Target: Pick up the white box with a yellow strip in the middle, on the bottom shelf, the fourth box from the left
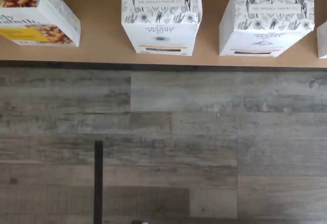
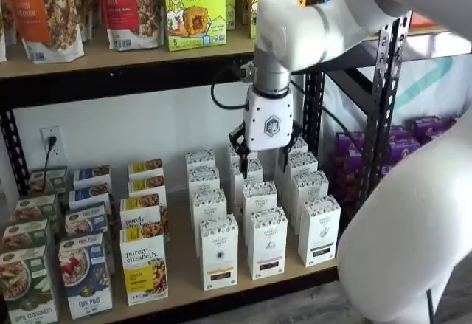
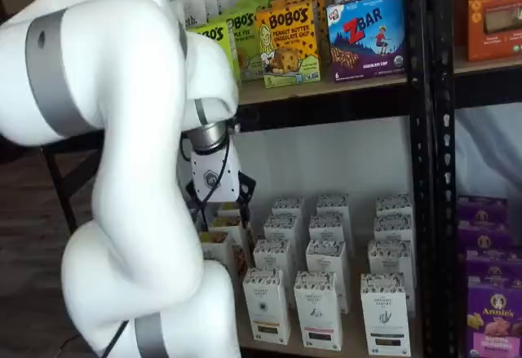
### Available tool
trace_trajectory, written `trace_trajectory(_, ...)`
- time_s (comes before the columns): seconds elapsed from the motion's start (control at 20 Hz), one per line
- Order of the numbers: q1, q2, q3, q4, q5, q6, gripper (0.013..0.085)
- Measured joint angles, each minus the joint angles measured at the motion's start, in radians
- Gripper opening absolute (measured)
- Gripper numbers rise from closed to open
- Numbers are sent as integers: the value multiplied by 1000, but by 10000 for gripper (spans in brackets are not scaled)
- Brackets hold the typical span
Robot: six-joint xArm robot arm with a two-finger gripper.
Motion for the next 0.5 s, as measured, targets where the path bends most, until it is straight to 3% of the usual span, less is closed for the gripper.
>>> trace_trajectory(0.4, 16, 156, -8, 35, -160, -12, 850)
trace_trajectory(0.5, 22, 204, -23, 12, -189, 10, 850)
